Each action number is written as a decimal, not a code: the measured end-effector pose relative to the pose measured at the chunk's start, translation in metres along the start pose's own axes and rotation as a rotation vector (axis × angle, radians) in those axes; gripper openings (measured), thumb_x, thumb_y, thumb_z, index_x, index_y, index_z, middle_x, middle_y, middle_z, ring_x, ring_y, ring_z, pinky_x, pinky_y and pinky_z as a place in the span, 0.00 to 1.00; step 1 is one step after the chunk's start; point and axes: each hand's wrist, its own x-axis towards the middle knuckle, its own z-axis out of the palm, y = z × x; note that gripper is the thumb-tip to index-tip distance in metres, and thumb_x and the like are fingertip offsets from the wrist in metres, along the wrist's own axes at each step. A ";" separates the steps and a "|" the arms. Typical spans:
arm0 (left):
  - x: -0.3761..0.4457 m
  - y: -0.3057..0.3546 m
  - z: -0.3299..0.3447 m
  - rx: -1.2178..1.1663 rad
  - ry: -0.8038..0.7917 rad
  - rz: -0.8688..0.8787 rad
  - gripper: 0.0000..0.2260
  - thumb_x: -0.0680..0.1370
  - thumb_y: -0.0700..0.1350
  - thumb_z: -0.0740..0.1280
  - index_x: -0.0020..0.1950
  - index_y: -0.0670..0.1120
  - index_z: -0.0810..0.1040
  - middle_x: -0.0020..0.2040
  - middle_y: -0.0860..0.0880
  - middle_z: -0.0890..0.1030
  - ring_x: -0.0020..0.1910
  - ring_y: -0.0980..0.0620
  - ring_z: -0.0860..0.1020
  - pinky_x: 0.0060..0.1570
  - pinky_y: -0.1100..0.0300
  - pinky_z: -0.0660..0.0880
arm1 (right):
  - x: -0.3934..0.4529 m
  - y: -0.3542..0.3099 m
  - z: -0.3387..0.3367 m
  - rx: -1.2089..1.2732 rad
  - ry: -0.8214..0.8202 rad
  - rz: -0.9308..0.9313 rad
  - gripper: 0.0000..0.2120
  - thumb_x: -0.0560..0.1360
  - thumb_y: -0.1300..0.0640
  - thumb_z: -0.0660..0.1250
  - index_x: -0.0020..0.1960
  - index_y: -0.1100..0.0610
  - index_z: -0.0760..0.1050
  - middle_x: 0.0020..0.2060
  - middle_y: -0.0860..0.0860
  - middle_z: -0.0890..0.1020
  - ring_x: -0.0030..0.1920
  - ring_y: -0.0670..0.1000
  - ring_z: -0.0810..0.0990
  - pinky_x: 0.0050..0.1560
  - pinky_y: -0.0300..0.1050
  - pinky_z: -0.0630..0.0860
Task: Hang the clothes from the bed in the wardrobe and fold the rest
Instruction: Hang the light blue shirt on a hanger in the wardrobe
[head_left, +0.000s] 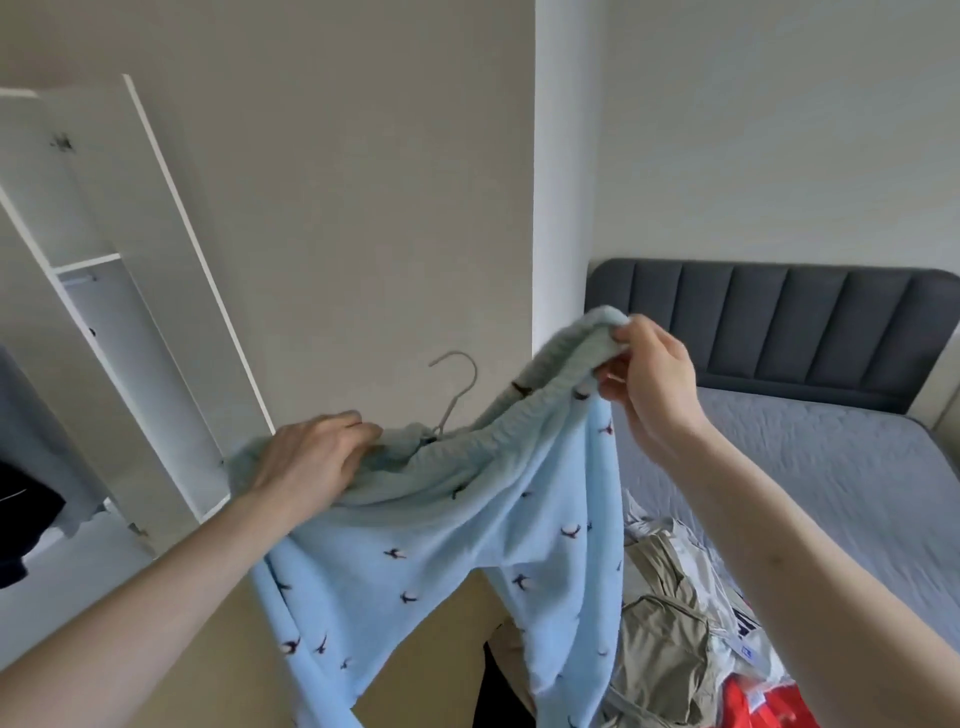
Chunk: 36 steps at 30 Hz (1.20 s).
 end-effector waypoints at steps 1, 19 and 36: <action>0.001 0.001 0.003 -0.028 -0.021 -0.055 0.10 0.82 0.49 0.60 0.53 0.56 0.81 0.43 0.55 0.78 0.41 0.44 0.81 0.32 0.57 0.67 | -0.011 -0.013 0.014 0.023 -0.141 -0.059 0.13 0.80 0.63 0.56 0.40 0.57 0.74 0.28 0.49 0.77 0.28 0.48 0.76 0.26 0.39 0.68; 0.013 0.015 -0.022 -0.524 0.261 -0.216 0.17 0.81 0.51 0.63 0.36 0.45 0.66 0.33 0.48 0.67 0.32 0.49 0.68 0.32 0.49 0.69 | -0.011 0.078 -0.040 -1.045 -0.244 -0.298 0.19 0.79 0.49 0.71 0.68 0.44 0.71 0.62 0.42 0.74 0.62 0.47 0.73 0.64 0.47 0.71; -0.030 -0.034 -0.039 -0.506 0.230 -0.463 0.17 0.83 0.51 0.61 0.37 0.47 0.64 0.30 0.48 0.67 0.29 0.52 0.65 0.32 0.53 0.65 | 0.003 0.105 0.045 -0.812 -0.565 -0.272 0.15 0.84 0.55 0.58 0.40 0.55 0.60 0.29 0.45 0.62 0.32 0.45 0.59 0.31 0.41 0.59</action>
